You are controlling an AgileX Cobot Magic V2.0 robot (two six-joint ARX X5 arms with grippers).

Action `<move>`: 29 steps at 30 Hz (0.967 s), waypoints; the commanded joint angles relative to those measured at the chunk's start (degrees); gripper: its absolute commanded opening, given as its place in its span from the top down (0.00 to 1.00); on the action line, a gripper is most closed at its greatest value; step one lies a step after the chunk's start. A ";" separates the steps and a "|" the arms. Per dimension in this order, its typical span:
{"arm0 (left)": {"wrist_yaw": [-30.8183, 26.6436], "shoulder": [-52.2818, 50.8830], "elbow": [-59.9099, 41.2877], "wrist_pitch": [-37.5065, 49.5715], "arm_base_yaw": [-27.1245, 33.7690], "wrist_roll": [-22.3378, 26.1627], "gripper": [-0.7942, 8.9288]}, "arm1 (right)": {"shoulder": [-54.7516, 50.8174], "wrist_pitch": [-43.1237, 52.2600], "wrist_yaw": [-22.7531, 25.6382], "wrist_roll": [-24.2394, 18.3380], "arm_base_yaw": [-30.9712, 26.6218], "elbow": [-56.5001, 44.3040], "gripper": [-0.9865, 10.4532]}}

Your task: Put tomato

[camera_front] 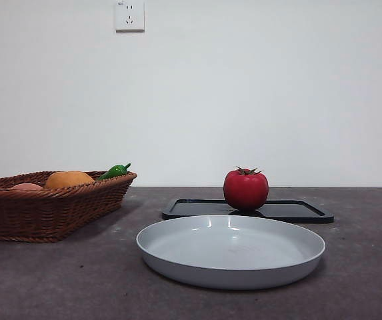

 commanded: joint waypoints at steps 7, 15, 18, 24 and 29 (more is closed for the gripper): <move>-9.31 -13.14 -16.41 2.19 1.88 0.55 0.91 | 0.33 0.61 0.00 0.17 0.28 0.28 0.91; -10.60 -21.73 -26.64 1.97 2.38 -1.18 0.91 | 0.33 0.61 -0.02 0.17 0.28 0.28 0.91; -10.64 -21.62 -28.50 1.46 2.56 -1.29 0.91 | 0.33 0.59 -0.02 0.17 0.28 0.28 0.91; -10.73 -21.62 -32.63 1.64 2.56 -2.64 0.91 | 0.33 0.61 -0.02 0.17 0.28 0.28 0.91; -10.78 -21.62 -33.38 -1.27 2.56 -2.67 0.91 | 0.33 0.61 0.00 0.17 0.28 0.28 0.91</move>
